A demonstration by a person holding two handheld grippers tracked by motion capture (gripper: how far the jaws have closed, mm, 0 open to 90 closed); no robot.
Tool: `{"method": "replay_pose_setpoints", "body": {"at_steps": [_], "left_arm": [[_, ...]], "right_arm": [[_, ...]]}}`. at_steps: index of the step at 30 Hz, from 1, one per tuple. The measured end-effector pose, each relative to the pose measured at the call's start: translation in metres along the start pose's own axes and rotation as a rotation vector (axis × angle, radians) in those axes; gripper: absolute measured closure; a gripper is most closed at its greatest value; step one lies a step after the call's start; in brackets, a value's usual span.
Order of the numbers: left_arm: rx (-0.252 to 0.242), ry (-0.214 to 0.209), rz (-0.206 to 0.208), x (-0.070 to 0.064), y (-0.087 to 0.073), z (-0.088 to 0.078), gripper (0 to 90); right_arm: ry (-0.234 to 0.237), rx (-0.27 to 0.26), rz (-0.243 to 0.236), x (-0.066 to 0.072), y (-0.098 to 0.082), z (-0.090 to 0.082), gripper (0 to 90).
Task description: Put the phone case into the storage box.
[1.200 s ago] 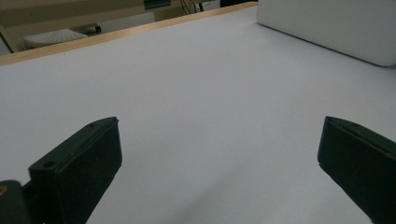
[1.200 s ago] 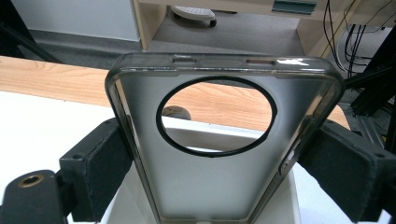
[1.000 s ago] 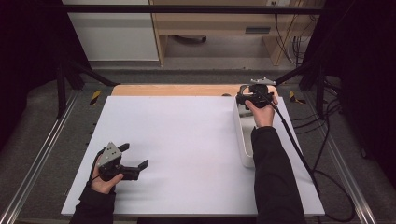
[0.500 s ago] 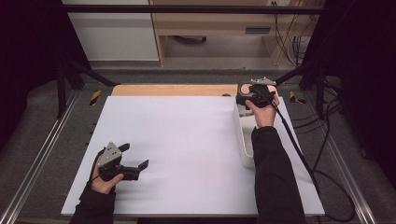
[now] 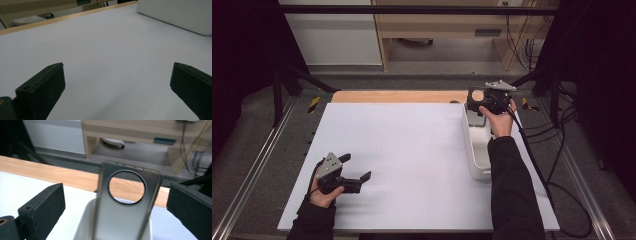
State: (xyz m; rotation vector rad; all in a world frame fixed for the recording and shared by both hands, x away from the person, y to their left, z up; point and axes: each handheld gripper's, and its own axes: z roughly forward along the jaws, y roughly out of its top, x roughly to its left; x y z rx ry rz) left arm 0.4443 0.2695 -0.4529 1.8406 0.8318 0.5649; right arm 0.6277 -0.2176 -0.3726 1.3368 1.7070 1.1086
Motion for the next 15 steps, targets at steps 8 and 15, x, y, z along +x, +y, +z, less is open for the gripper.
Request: {"method": "replay_pose_setpoints", "body": {"at_steps": [8, 15], "left_arm": [[-0.003, -0.001, 0.001, -0.001, 0.000, 0.000, 0.0], [-0.011, -0.004, -0.003, -0.001, 0.001, -0.001, 0.0]], "right_arm": [[0.124, -0.058, -0.016, 0.008, 0.001, -0.032, 2.8], [0.244, -0.133, -0.038, 0.014, -0.003, -0.065, 2.7]]}}
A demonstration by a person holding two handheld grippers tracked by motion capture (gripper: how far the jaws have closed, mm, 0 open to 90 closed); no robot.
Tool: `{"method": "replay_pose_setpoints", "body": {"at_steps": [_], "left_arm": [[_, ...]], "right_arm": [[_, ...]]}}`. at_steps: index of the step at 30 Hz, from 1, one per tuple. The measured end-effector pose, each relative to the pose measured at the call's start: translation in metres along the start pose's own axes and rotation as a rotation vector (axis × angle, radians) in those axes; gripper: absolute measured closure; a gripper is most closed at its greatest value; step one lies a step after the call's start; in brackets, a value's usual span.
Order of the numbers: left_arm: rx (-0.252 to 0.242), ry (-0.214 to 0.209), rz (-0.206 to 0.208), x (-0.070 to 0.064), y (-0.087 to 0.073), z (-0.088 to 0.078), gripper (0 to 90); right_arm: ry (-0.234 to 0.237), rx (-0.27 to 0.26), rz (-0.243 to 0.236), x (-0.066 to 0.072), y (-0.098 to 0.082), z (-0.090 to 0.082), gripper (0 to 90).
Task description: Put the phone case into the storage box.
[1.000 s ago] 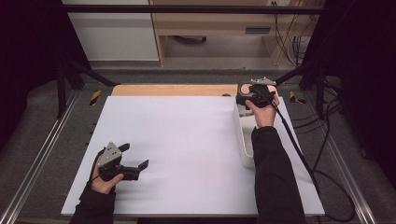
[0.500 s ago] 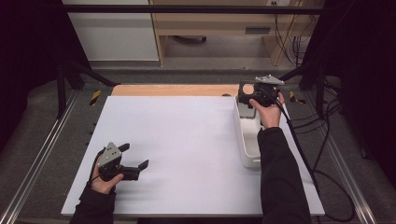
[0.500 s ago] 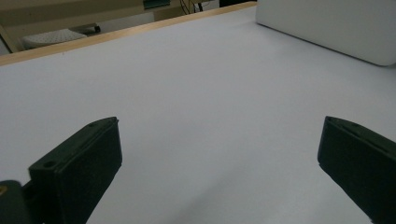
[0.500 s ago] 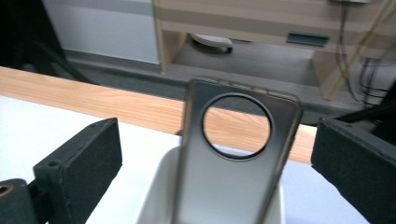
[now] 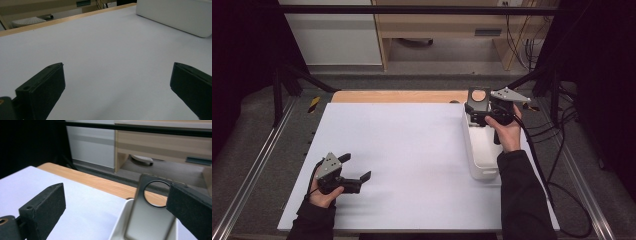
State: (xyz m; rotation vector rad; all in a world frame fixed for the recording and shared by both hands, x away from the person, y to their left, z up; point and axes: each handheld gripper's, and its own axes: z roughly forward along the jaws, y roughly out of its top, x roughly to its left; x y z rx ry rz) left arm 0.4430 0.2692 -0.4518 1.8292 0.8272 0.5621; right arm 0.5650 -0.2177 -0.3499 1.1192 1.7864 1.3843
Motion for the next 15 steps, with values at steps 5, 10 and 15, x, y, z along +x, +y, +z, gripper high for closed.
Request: {"method": "replay_pose_setpoints", "body": {"at_steps": [5, 10, 15], "left_arm": [[-0.001, -0.004, 0.004, -0.001, 0.000, 0.000, 0.0], [-0.008, -0.005, 0.001, -0.001, 0.001, -0.001, 0.0], [-0.007, -0.007, 0.002, -0.001, 0.001, 0.000, 0.0]], "right_arm": [[0.075, -0.020, -0.028, 0.012, -0.004, -0.019, 2.2], [0.128, -0.035, -0.038, 0.018, -0.013, -0.036, 1.4], [0.169, -0.053, -0.037, 0.019, -0.027, -0.056, 0.8]]}}
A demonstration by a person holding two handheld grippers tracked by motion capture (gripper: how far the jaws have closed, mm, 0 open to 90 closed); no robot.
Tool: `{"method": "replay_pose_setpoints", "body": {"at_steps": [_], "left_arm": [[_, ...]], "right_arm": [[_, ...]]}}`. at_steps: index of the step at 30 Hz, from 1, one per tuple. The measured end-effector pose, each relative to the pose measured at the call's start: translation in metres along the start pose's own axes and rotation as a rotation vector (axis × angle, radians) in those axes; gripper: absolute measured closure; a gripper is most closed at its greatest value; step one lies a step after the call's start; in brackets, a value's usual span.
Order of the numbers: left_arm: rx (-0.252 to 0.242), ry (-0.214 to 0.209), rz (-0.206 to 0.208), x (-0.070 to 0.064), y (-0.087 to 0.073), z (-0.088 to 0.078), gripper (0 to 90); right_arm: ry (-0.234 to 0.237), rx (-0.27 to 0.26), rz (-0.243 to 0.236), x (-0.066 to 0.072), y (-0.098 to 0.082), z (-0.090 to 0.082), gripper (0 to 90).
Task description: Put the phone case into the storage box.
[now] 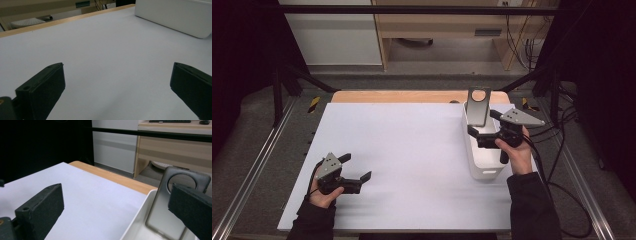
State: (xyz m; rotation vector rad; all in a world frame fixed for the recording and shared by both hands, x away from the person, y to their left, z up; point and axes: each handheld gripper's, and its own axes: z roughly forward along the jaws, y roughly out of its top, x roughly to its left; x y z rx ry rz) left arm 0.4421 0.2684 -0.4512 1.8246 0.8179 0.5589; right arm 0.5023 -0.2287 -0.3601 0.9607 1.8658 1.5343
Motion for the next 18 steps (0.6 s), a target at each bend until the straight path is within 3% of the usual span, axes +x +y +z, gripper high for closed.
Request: {"method": "replay_pose_setpoints", "body": {"at_steps": [9, 18], "left_arm": [[-0.003, -0.003, 0.000, -0.001, 0.000, 0.000, 0.0], [-0.013, -0.012, 0.004, -0.002, 0.001, -0.001, 0.0]], "right_arm": [[0.051, 0.021, -0.009, 0.003, -0.029, -0.033, 0.4], [0.068, 0.057, -0.011, 0.000, -0.057, -0.052, 0.3]]}}
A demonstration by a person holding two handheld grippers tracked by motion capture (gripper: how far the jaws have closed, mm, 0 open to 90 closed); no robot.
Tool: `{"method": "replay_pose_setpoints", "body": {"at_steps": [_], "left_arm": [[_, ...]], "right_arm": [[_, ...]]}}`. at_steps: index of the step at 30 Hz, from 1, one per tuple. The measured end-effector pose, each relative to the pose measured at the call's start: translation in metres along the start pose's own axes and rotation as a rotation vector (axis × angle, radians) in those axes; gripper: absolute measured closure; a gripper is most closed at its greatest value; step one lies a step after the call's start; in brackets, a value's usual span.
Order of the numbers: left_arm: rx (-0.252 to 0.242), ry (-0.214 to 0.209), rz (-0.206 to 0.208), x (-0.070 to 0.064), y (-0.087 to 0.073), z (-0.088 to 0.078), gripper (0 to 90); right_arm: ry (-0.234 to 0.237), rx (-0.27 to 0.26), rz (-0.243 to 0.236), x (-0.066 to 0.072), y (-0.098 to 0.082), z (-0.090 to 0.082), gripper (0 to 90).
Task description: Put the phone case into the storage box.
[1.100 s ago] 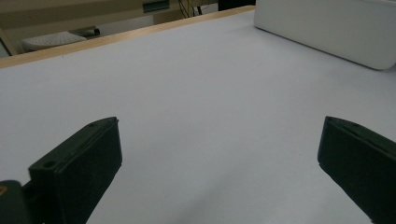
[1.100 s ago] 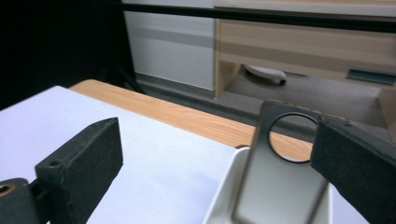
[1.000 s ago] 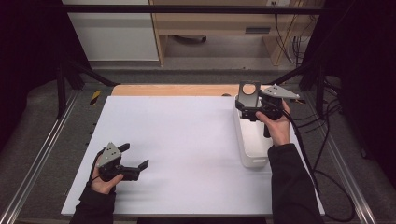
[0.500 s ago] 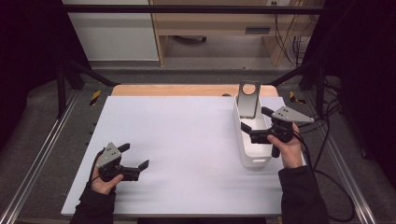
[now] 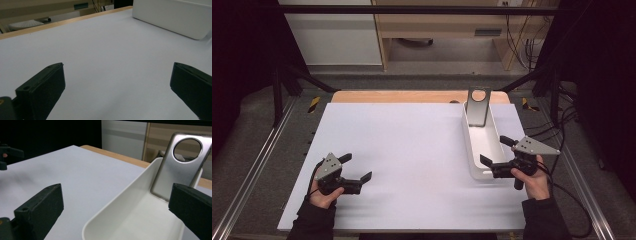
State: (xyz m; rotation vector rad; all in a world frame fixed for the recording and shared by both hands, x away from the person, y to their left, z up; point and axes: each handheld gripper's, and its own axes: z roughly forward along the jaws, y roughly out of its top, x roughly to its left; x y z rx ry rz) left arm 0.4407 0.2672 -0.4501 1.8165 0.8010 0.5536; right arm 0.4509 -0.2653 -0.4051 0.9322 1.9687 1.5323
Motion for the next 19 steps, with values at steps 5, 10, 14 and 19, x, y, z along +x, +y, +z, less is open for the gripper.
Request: {"method": "replay_pose_setpoints", "body": {"at_steps": [5, 10, 14, 19], "left_arm": [[-0.005, -0.003, 0.003, -0.001, 0.000, 0.000, 0.0], [-0.011, -0.007, 0.003, -0.001, 0.001, -0.001, 0.0], [-0.018, -0.008, 0.001, -0.001, 0.001, -0.001, 0.0], [-0.020, -0.010, 0.004, -0.002, 0.002, -0.001, 0.0]], "right_arm": [[-0.007, 0.002, 0.025, -0.004, -0.011, -0.006, 0.3], [-0.010, -0.001, 0.030, -0.005, -0.017, -0.011, 0.3], [-0.009, 0.009, 0.028, -0.004, -0.024, -0.013, 0.3], [-0.007, 0.011, 0.030, -0.004, -0.030, -0.018, 0.3]]}}
